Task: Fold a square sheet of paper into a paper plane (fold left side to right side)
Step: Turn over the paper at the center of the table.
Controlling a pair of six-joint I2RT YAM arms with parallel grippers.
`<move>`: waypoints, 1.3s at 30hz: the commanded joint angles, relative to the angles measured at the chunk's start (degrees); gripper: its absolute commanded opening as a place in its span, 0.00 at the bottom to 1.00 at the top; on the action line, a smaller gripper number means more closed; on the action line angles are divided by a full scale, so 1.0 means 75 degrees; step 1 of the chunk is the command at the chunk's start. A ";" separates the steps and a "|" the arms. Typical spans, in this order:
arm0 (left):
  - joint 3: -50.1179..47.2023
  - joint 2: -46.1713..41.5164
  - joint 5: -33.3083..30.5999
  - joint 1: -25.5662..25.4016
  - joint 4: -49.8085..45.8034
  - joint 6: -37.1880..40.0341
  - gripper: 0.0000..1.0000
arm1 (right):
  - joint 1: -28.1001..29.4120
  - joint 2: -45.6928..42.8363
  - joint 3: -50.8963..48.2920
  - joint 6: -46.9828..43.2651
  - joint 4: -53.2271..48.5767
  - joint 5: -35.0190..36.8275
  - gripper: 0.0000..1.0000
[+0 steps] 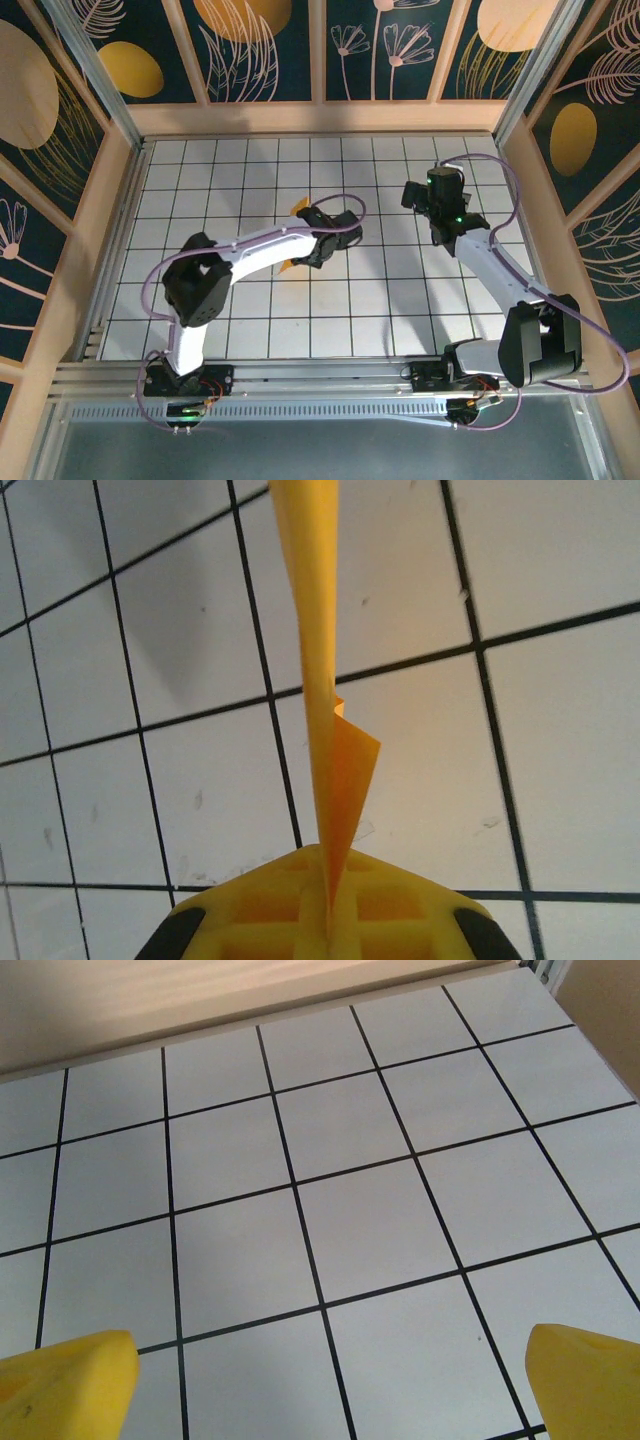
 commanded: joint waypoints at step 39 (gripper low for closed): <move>-0.2064 -0.1021 0.5711 0.1672 0.6670 -0.0223 0.65 | -0.0408 0.0386 -0.0036 0.0332 0.0146 -0.3162 0.98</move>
